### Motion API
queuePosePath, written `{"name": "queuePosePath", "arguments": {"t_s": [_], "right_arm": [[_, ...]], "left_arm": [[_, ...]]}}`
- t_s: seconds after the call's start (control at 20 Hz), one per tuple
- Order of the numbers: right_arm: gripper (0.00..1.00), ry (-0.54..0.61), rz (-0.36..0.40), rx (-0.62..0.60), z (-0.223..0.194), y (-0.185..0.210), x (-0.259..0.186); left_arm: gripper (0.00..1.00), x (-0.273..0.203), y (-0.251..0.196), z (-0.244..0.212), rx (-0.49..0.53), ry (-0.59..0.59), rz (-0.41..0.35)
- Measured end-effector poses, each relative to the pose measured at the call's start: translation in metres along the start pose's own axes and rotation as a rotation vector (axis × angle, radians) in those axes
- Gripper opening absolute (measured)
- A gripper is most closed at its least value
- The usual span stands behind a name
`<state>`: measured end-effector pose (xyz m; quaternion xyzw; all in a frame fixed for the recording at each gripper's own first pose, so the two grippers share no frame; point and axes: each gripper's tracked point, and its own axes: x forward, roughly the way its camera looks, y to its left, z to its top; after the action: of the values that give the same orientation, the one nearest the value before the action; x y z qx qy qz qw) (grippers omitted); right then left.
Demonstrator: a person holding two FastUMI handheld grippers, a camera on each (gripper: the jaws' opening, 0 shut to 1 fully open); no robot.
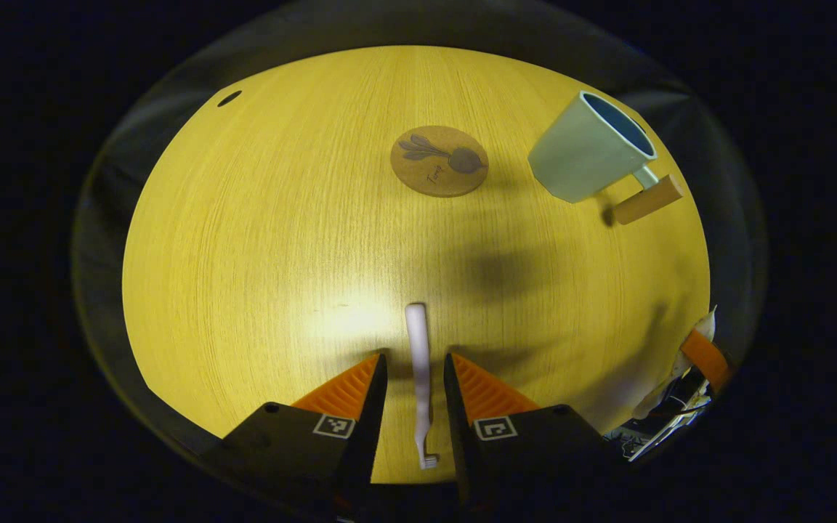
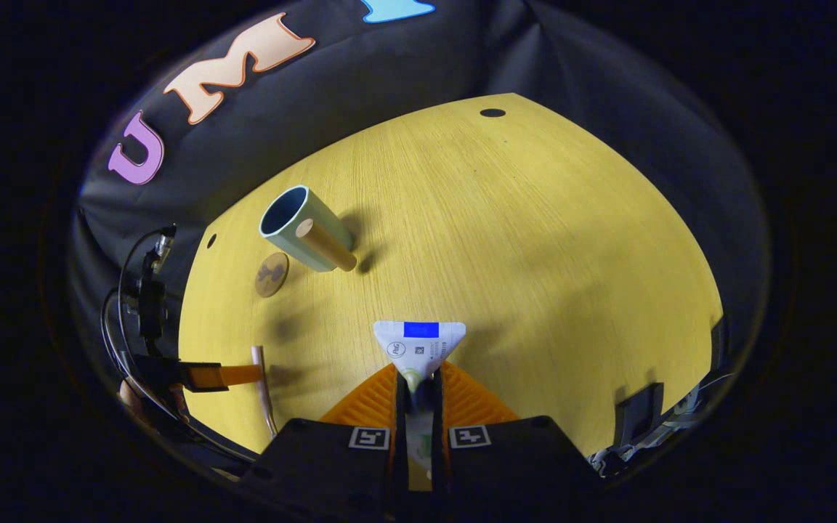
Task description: Put the toothbrush and toothpaste on the desktop into the cup, then pick up the cup and place it on the coaster on the desktop.
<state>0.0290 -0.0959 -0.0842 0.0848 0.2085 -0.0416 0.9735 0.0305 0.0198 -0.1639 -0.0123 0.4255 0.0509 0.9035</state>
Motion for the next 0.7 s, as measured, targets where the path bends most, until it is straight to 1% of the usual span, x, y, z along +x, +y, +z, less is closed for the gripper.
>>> {"name": "queuePosePath", "arguments": {"t_s": [0.2,0.25,0.35,0.55,0.6,0.65,0.7], "right_arm": [[0.16,-0.008,0.004,0.009,0.003,-0.005,-0.002],[0.16,-0.008,0.003,0.007,0.004,-0.006,-0.002],[0.16,-0.005,0.005,-0.002,0.002,-0.009,-0.001],[0.16,0.001,-0.008,-0.016,0.004,-0.018,0.0],[0.16,-0.001,-0.007,-0.018,0.005,-0.018,-0.001],[0.16,-0.003,-0.006,-0.02,0.006,-0.019,-0.001],[0.16,-0.004,-0.005,-0.021,0.007,-0.019,0.0]], "left_arm": [[0.37,0.006,-0.002,-0.004,-0.009,0.027,0.009],[0.28,0.008,-0.003,-0.004,-0.009,0.033,0.013],[0.19,0.008,0.001,-0.005,0.007,0.048,0.034],[0.16,0.009,0.001,-0.003,0.023,0.054,0.053],[0.13,0.008,0.003,-0.004,0.026,0.061,0.062],[0.05,0.007,0.003,-0.004,0.026,0.062,0.067],[0.05,0.008,0.003,-0.004,0.019,0.065,0.073]]}}
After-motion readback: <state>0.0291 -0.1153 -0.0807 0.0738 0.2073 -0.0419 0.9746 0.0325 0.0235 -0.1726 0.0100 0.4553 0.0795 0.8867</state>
